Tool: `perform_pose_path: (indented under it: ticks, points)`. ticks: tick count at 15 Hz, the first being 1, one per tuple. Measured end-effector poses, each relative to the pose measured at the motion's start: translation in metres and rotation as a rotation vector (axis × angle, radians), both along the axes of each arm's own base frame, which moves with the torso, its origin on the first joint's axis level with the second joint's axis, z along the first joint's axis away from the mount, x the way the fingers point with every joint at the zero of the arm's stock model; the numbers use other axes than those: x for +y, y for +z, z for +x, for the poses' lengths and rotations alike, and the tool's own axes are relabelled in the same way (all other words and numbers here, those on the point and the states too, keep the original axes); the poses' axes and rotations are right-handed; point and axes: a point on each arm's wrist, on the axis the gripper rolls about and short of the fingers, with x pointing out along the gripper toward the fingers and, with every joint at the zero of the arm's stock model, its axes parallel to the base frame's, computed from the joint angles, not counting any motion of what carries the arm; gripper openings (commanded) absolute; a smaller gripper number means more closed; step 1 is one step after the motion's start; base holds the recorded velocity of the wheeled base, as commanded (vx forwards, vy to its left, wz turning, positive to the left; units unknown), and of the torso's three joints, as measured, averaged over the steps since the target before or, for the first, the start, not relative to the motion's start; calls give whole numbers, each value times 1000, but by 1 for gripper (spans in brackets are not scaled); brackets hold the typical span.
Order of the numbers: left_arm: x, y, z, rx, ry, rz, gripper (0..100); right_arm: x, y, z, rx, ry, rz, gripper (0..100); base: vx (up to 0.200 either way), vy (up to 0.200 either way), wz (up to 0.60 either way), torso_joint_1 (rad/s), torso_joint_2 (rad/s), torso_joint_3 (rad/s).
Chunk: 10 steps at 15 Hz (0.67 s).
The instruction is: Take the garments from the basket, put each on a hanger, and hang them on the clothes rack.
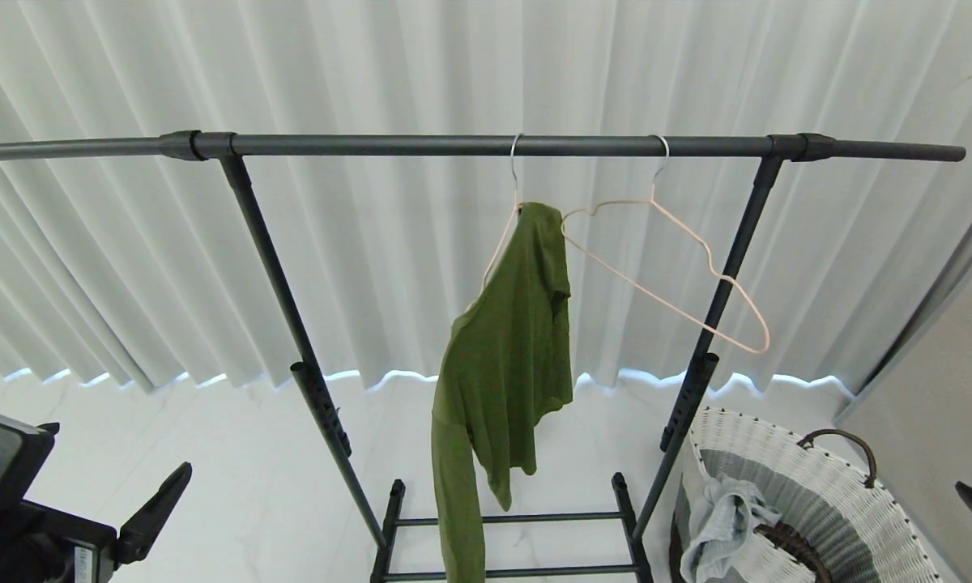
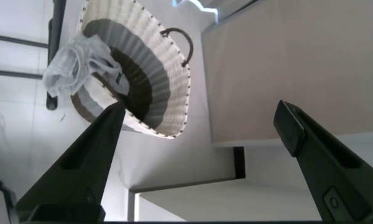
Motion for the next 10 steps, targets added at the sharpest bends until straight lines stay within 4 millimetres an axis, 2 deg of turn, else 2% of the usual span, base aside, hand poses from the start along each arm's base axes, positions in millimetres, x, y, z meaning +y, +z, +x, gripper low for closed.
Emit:
perform_pose_path:
  ticks: [10]
  points:
    - [0,-9,-5,26,-7,0,100,-2,-6,-2,41,10,-59,100,0,0,0,-223,511,284]
